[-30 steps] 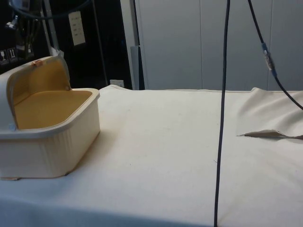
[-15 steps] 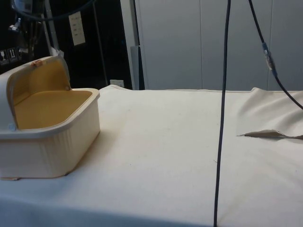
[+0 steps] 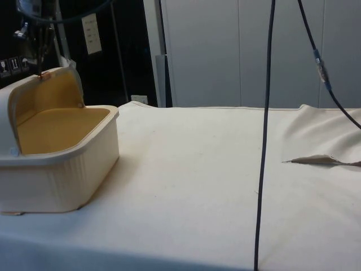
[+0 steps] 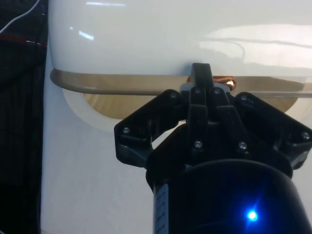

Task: Open the lid, then close it.

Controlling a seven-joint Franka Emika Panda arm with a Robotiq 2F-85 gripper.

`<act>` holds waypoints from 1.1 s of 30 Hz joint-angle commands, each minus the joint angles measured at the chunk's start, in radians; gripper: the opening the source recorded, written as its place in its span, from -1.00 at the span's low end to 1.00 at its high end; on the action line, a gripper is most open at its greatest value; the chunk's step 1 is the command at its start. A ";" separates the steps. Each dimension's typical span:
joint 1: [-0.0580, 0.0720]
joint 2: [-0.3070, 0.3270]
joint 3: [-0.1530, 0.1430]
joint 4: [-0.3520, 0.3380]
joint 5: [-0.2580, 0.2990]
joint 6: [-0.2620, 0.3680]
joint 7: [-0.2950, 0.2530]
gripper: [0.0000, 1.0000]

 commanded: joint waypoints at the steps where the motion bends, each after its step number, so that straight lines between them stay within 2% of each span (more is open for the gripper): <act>1: -0.004 -0.005 0.004 -0.005 0.009 0.006 -0.004 -1.00; 3: 0.000 0.000 0.000 0.000 0.001 0.000 0.000 -1.00; 5: -0.005 -0.004 0.004 -0.004 0.009 0.008 -0.002 -1.00; 10: -0.007 -0.002 0.003 -0.003 0.008 0.013 0.002 -1.00; 11: -0.004 0.000 0.000 0.000 0.001 0.006 0.004 -1.00; 33: -0.006 0.007 0.002 -0.003 0.005 0.019 0.007 -1.00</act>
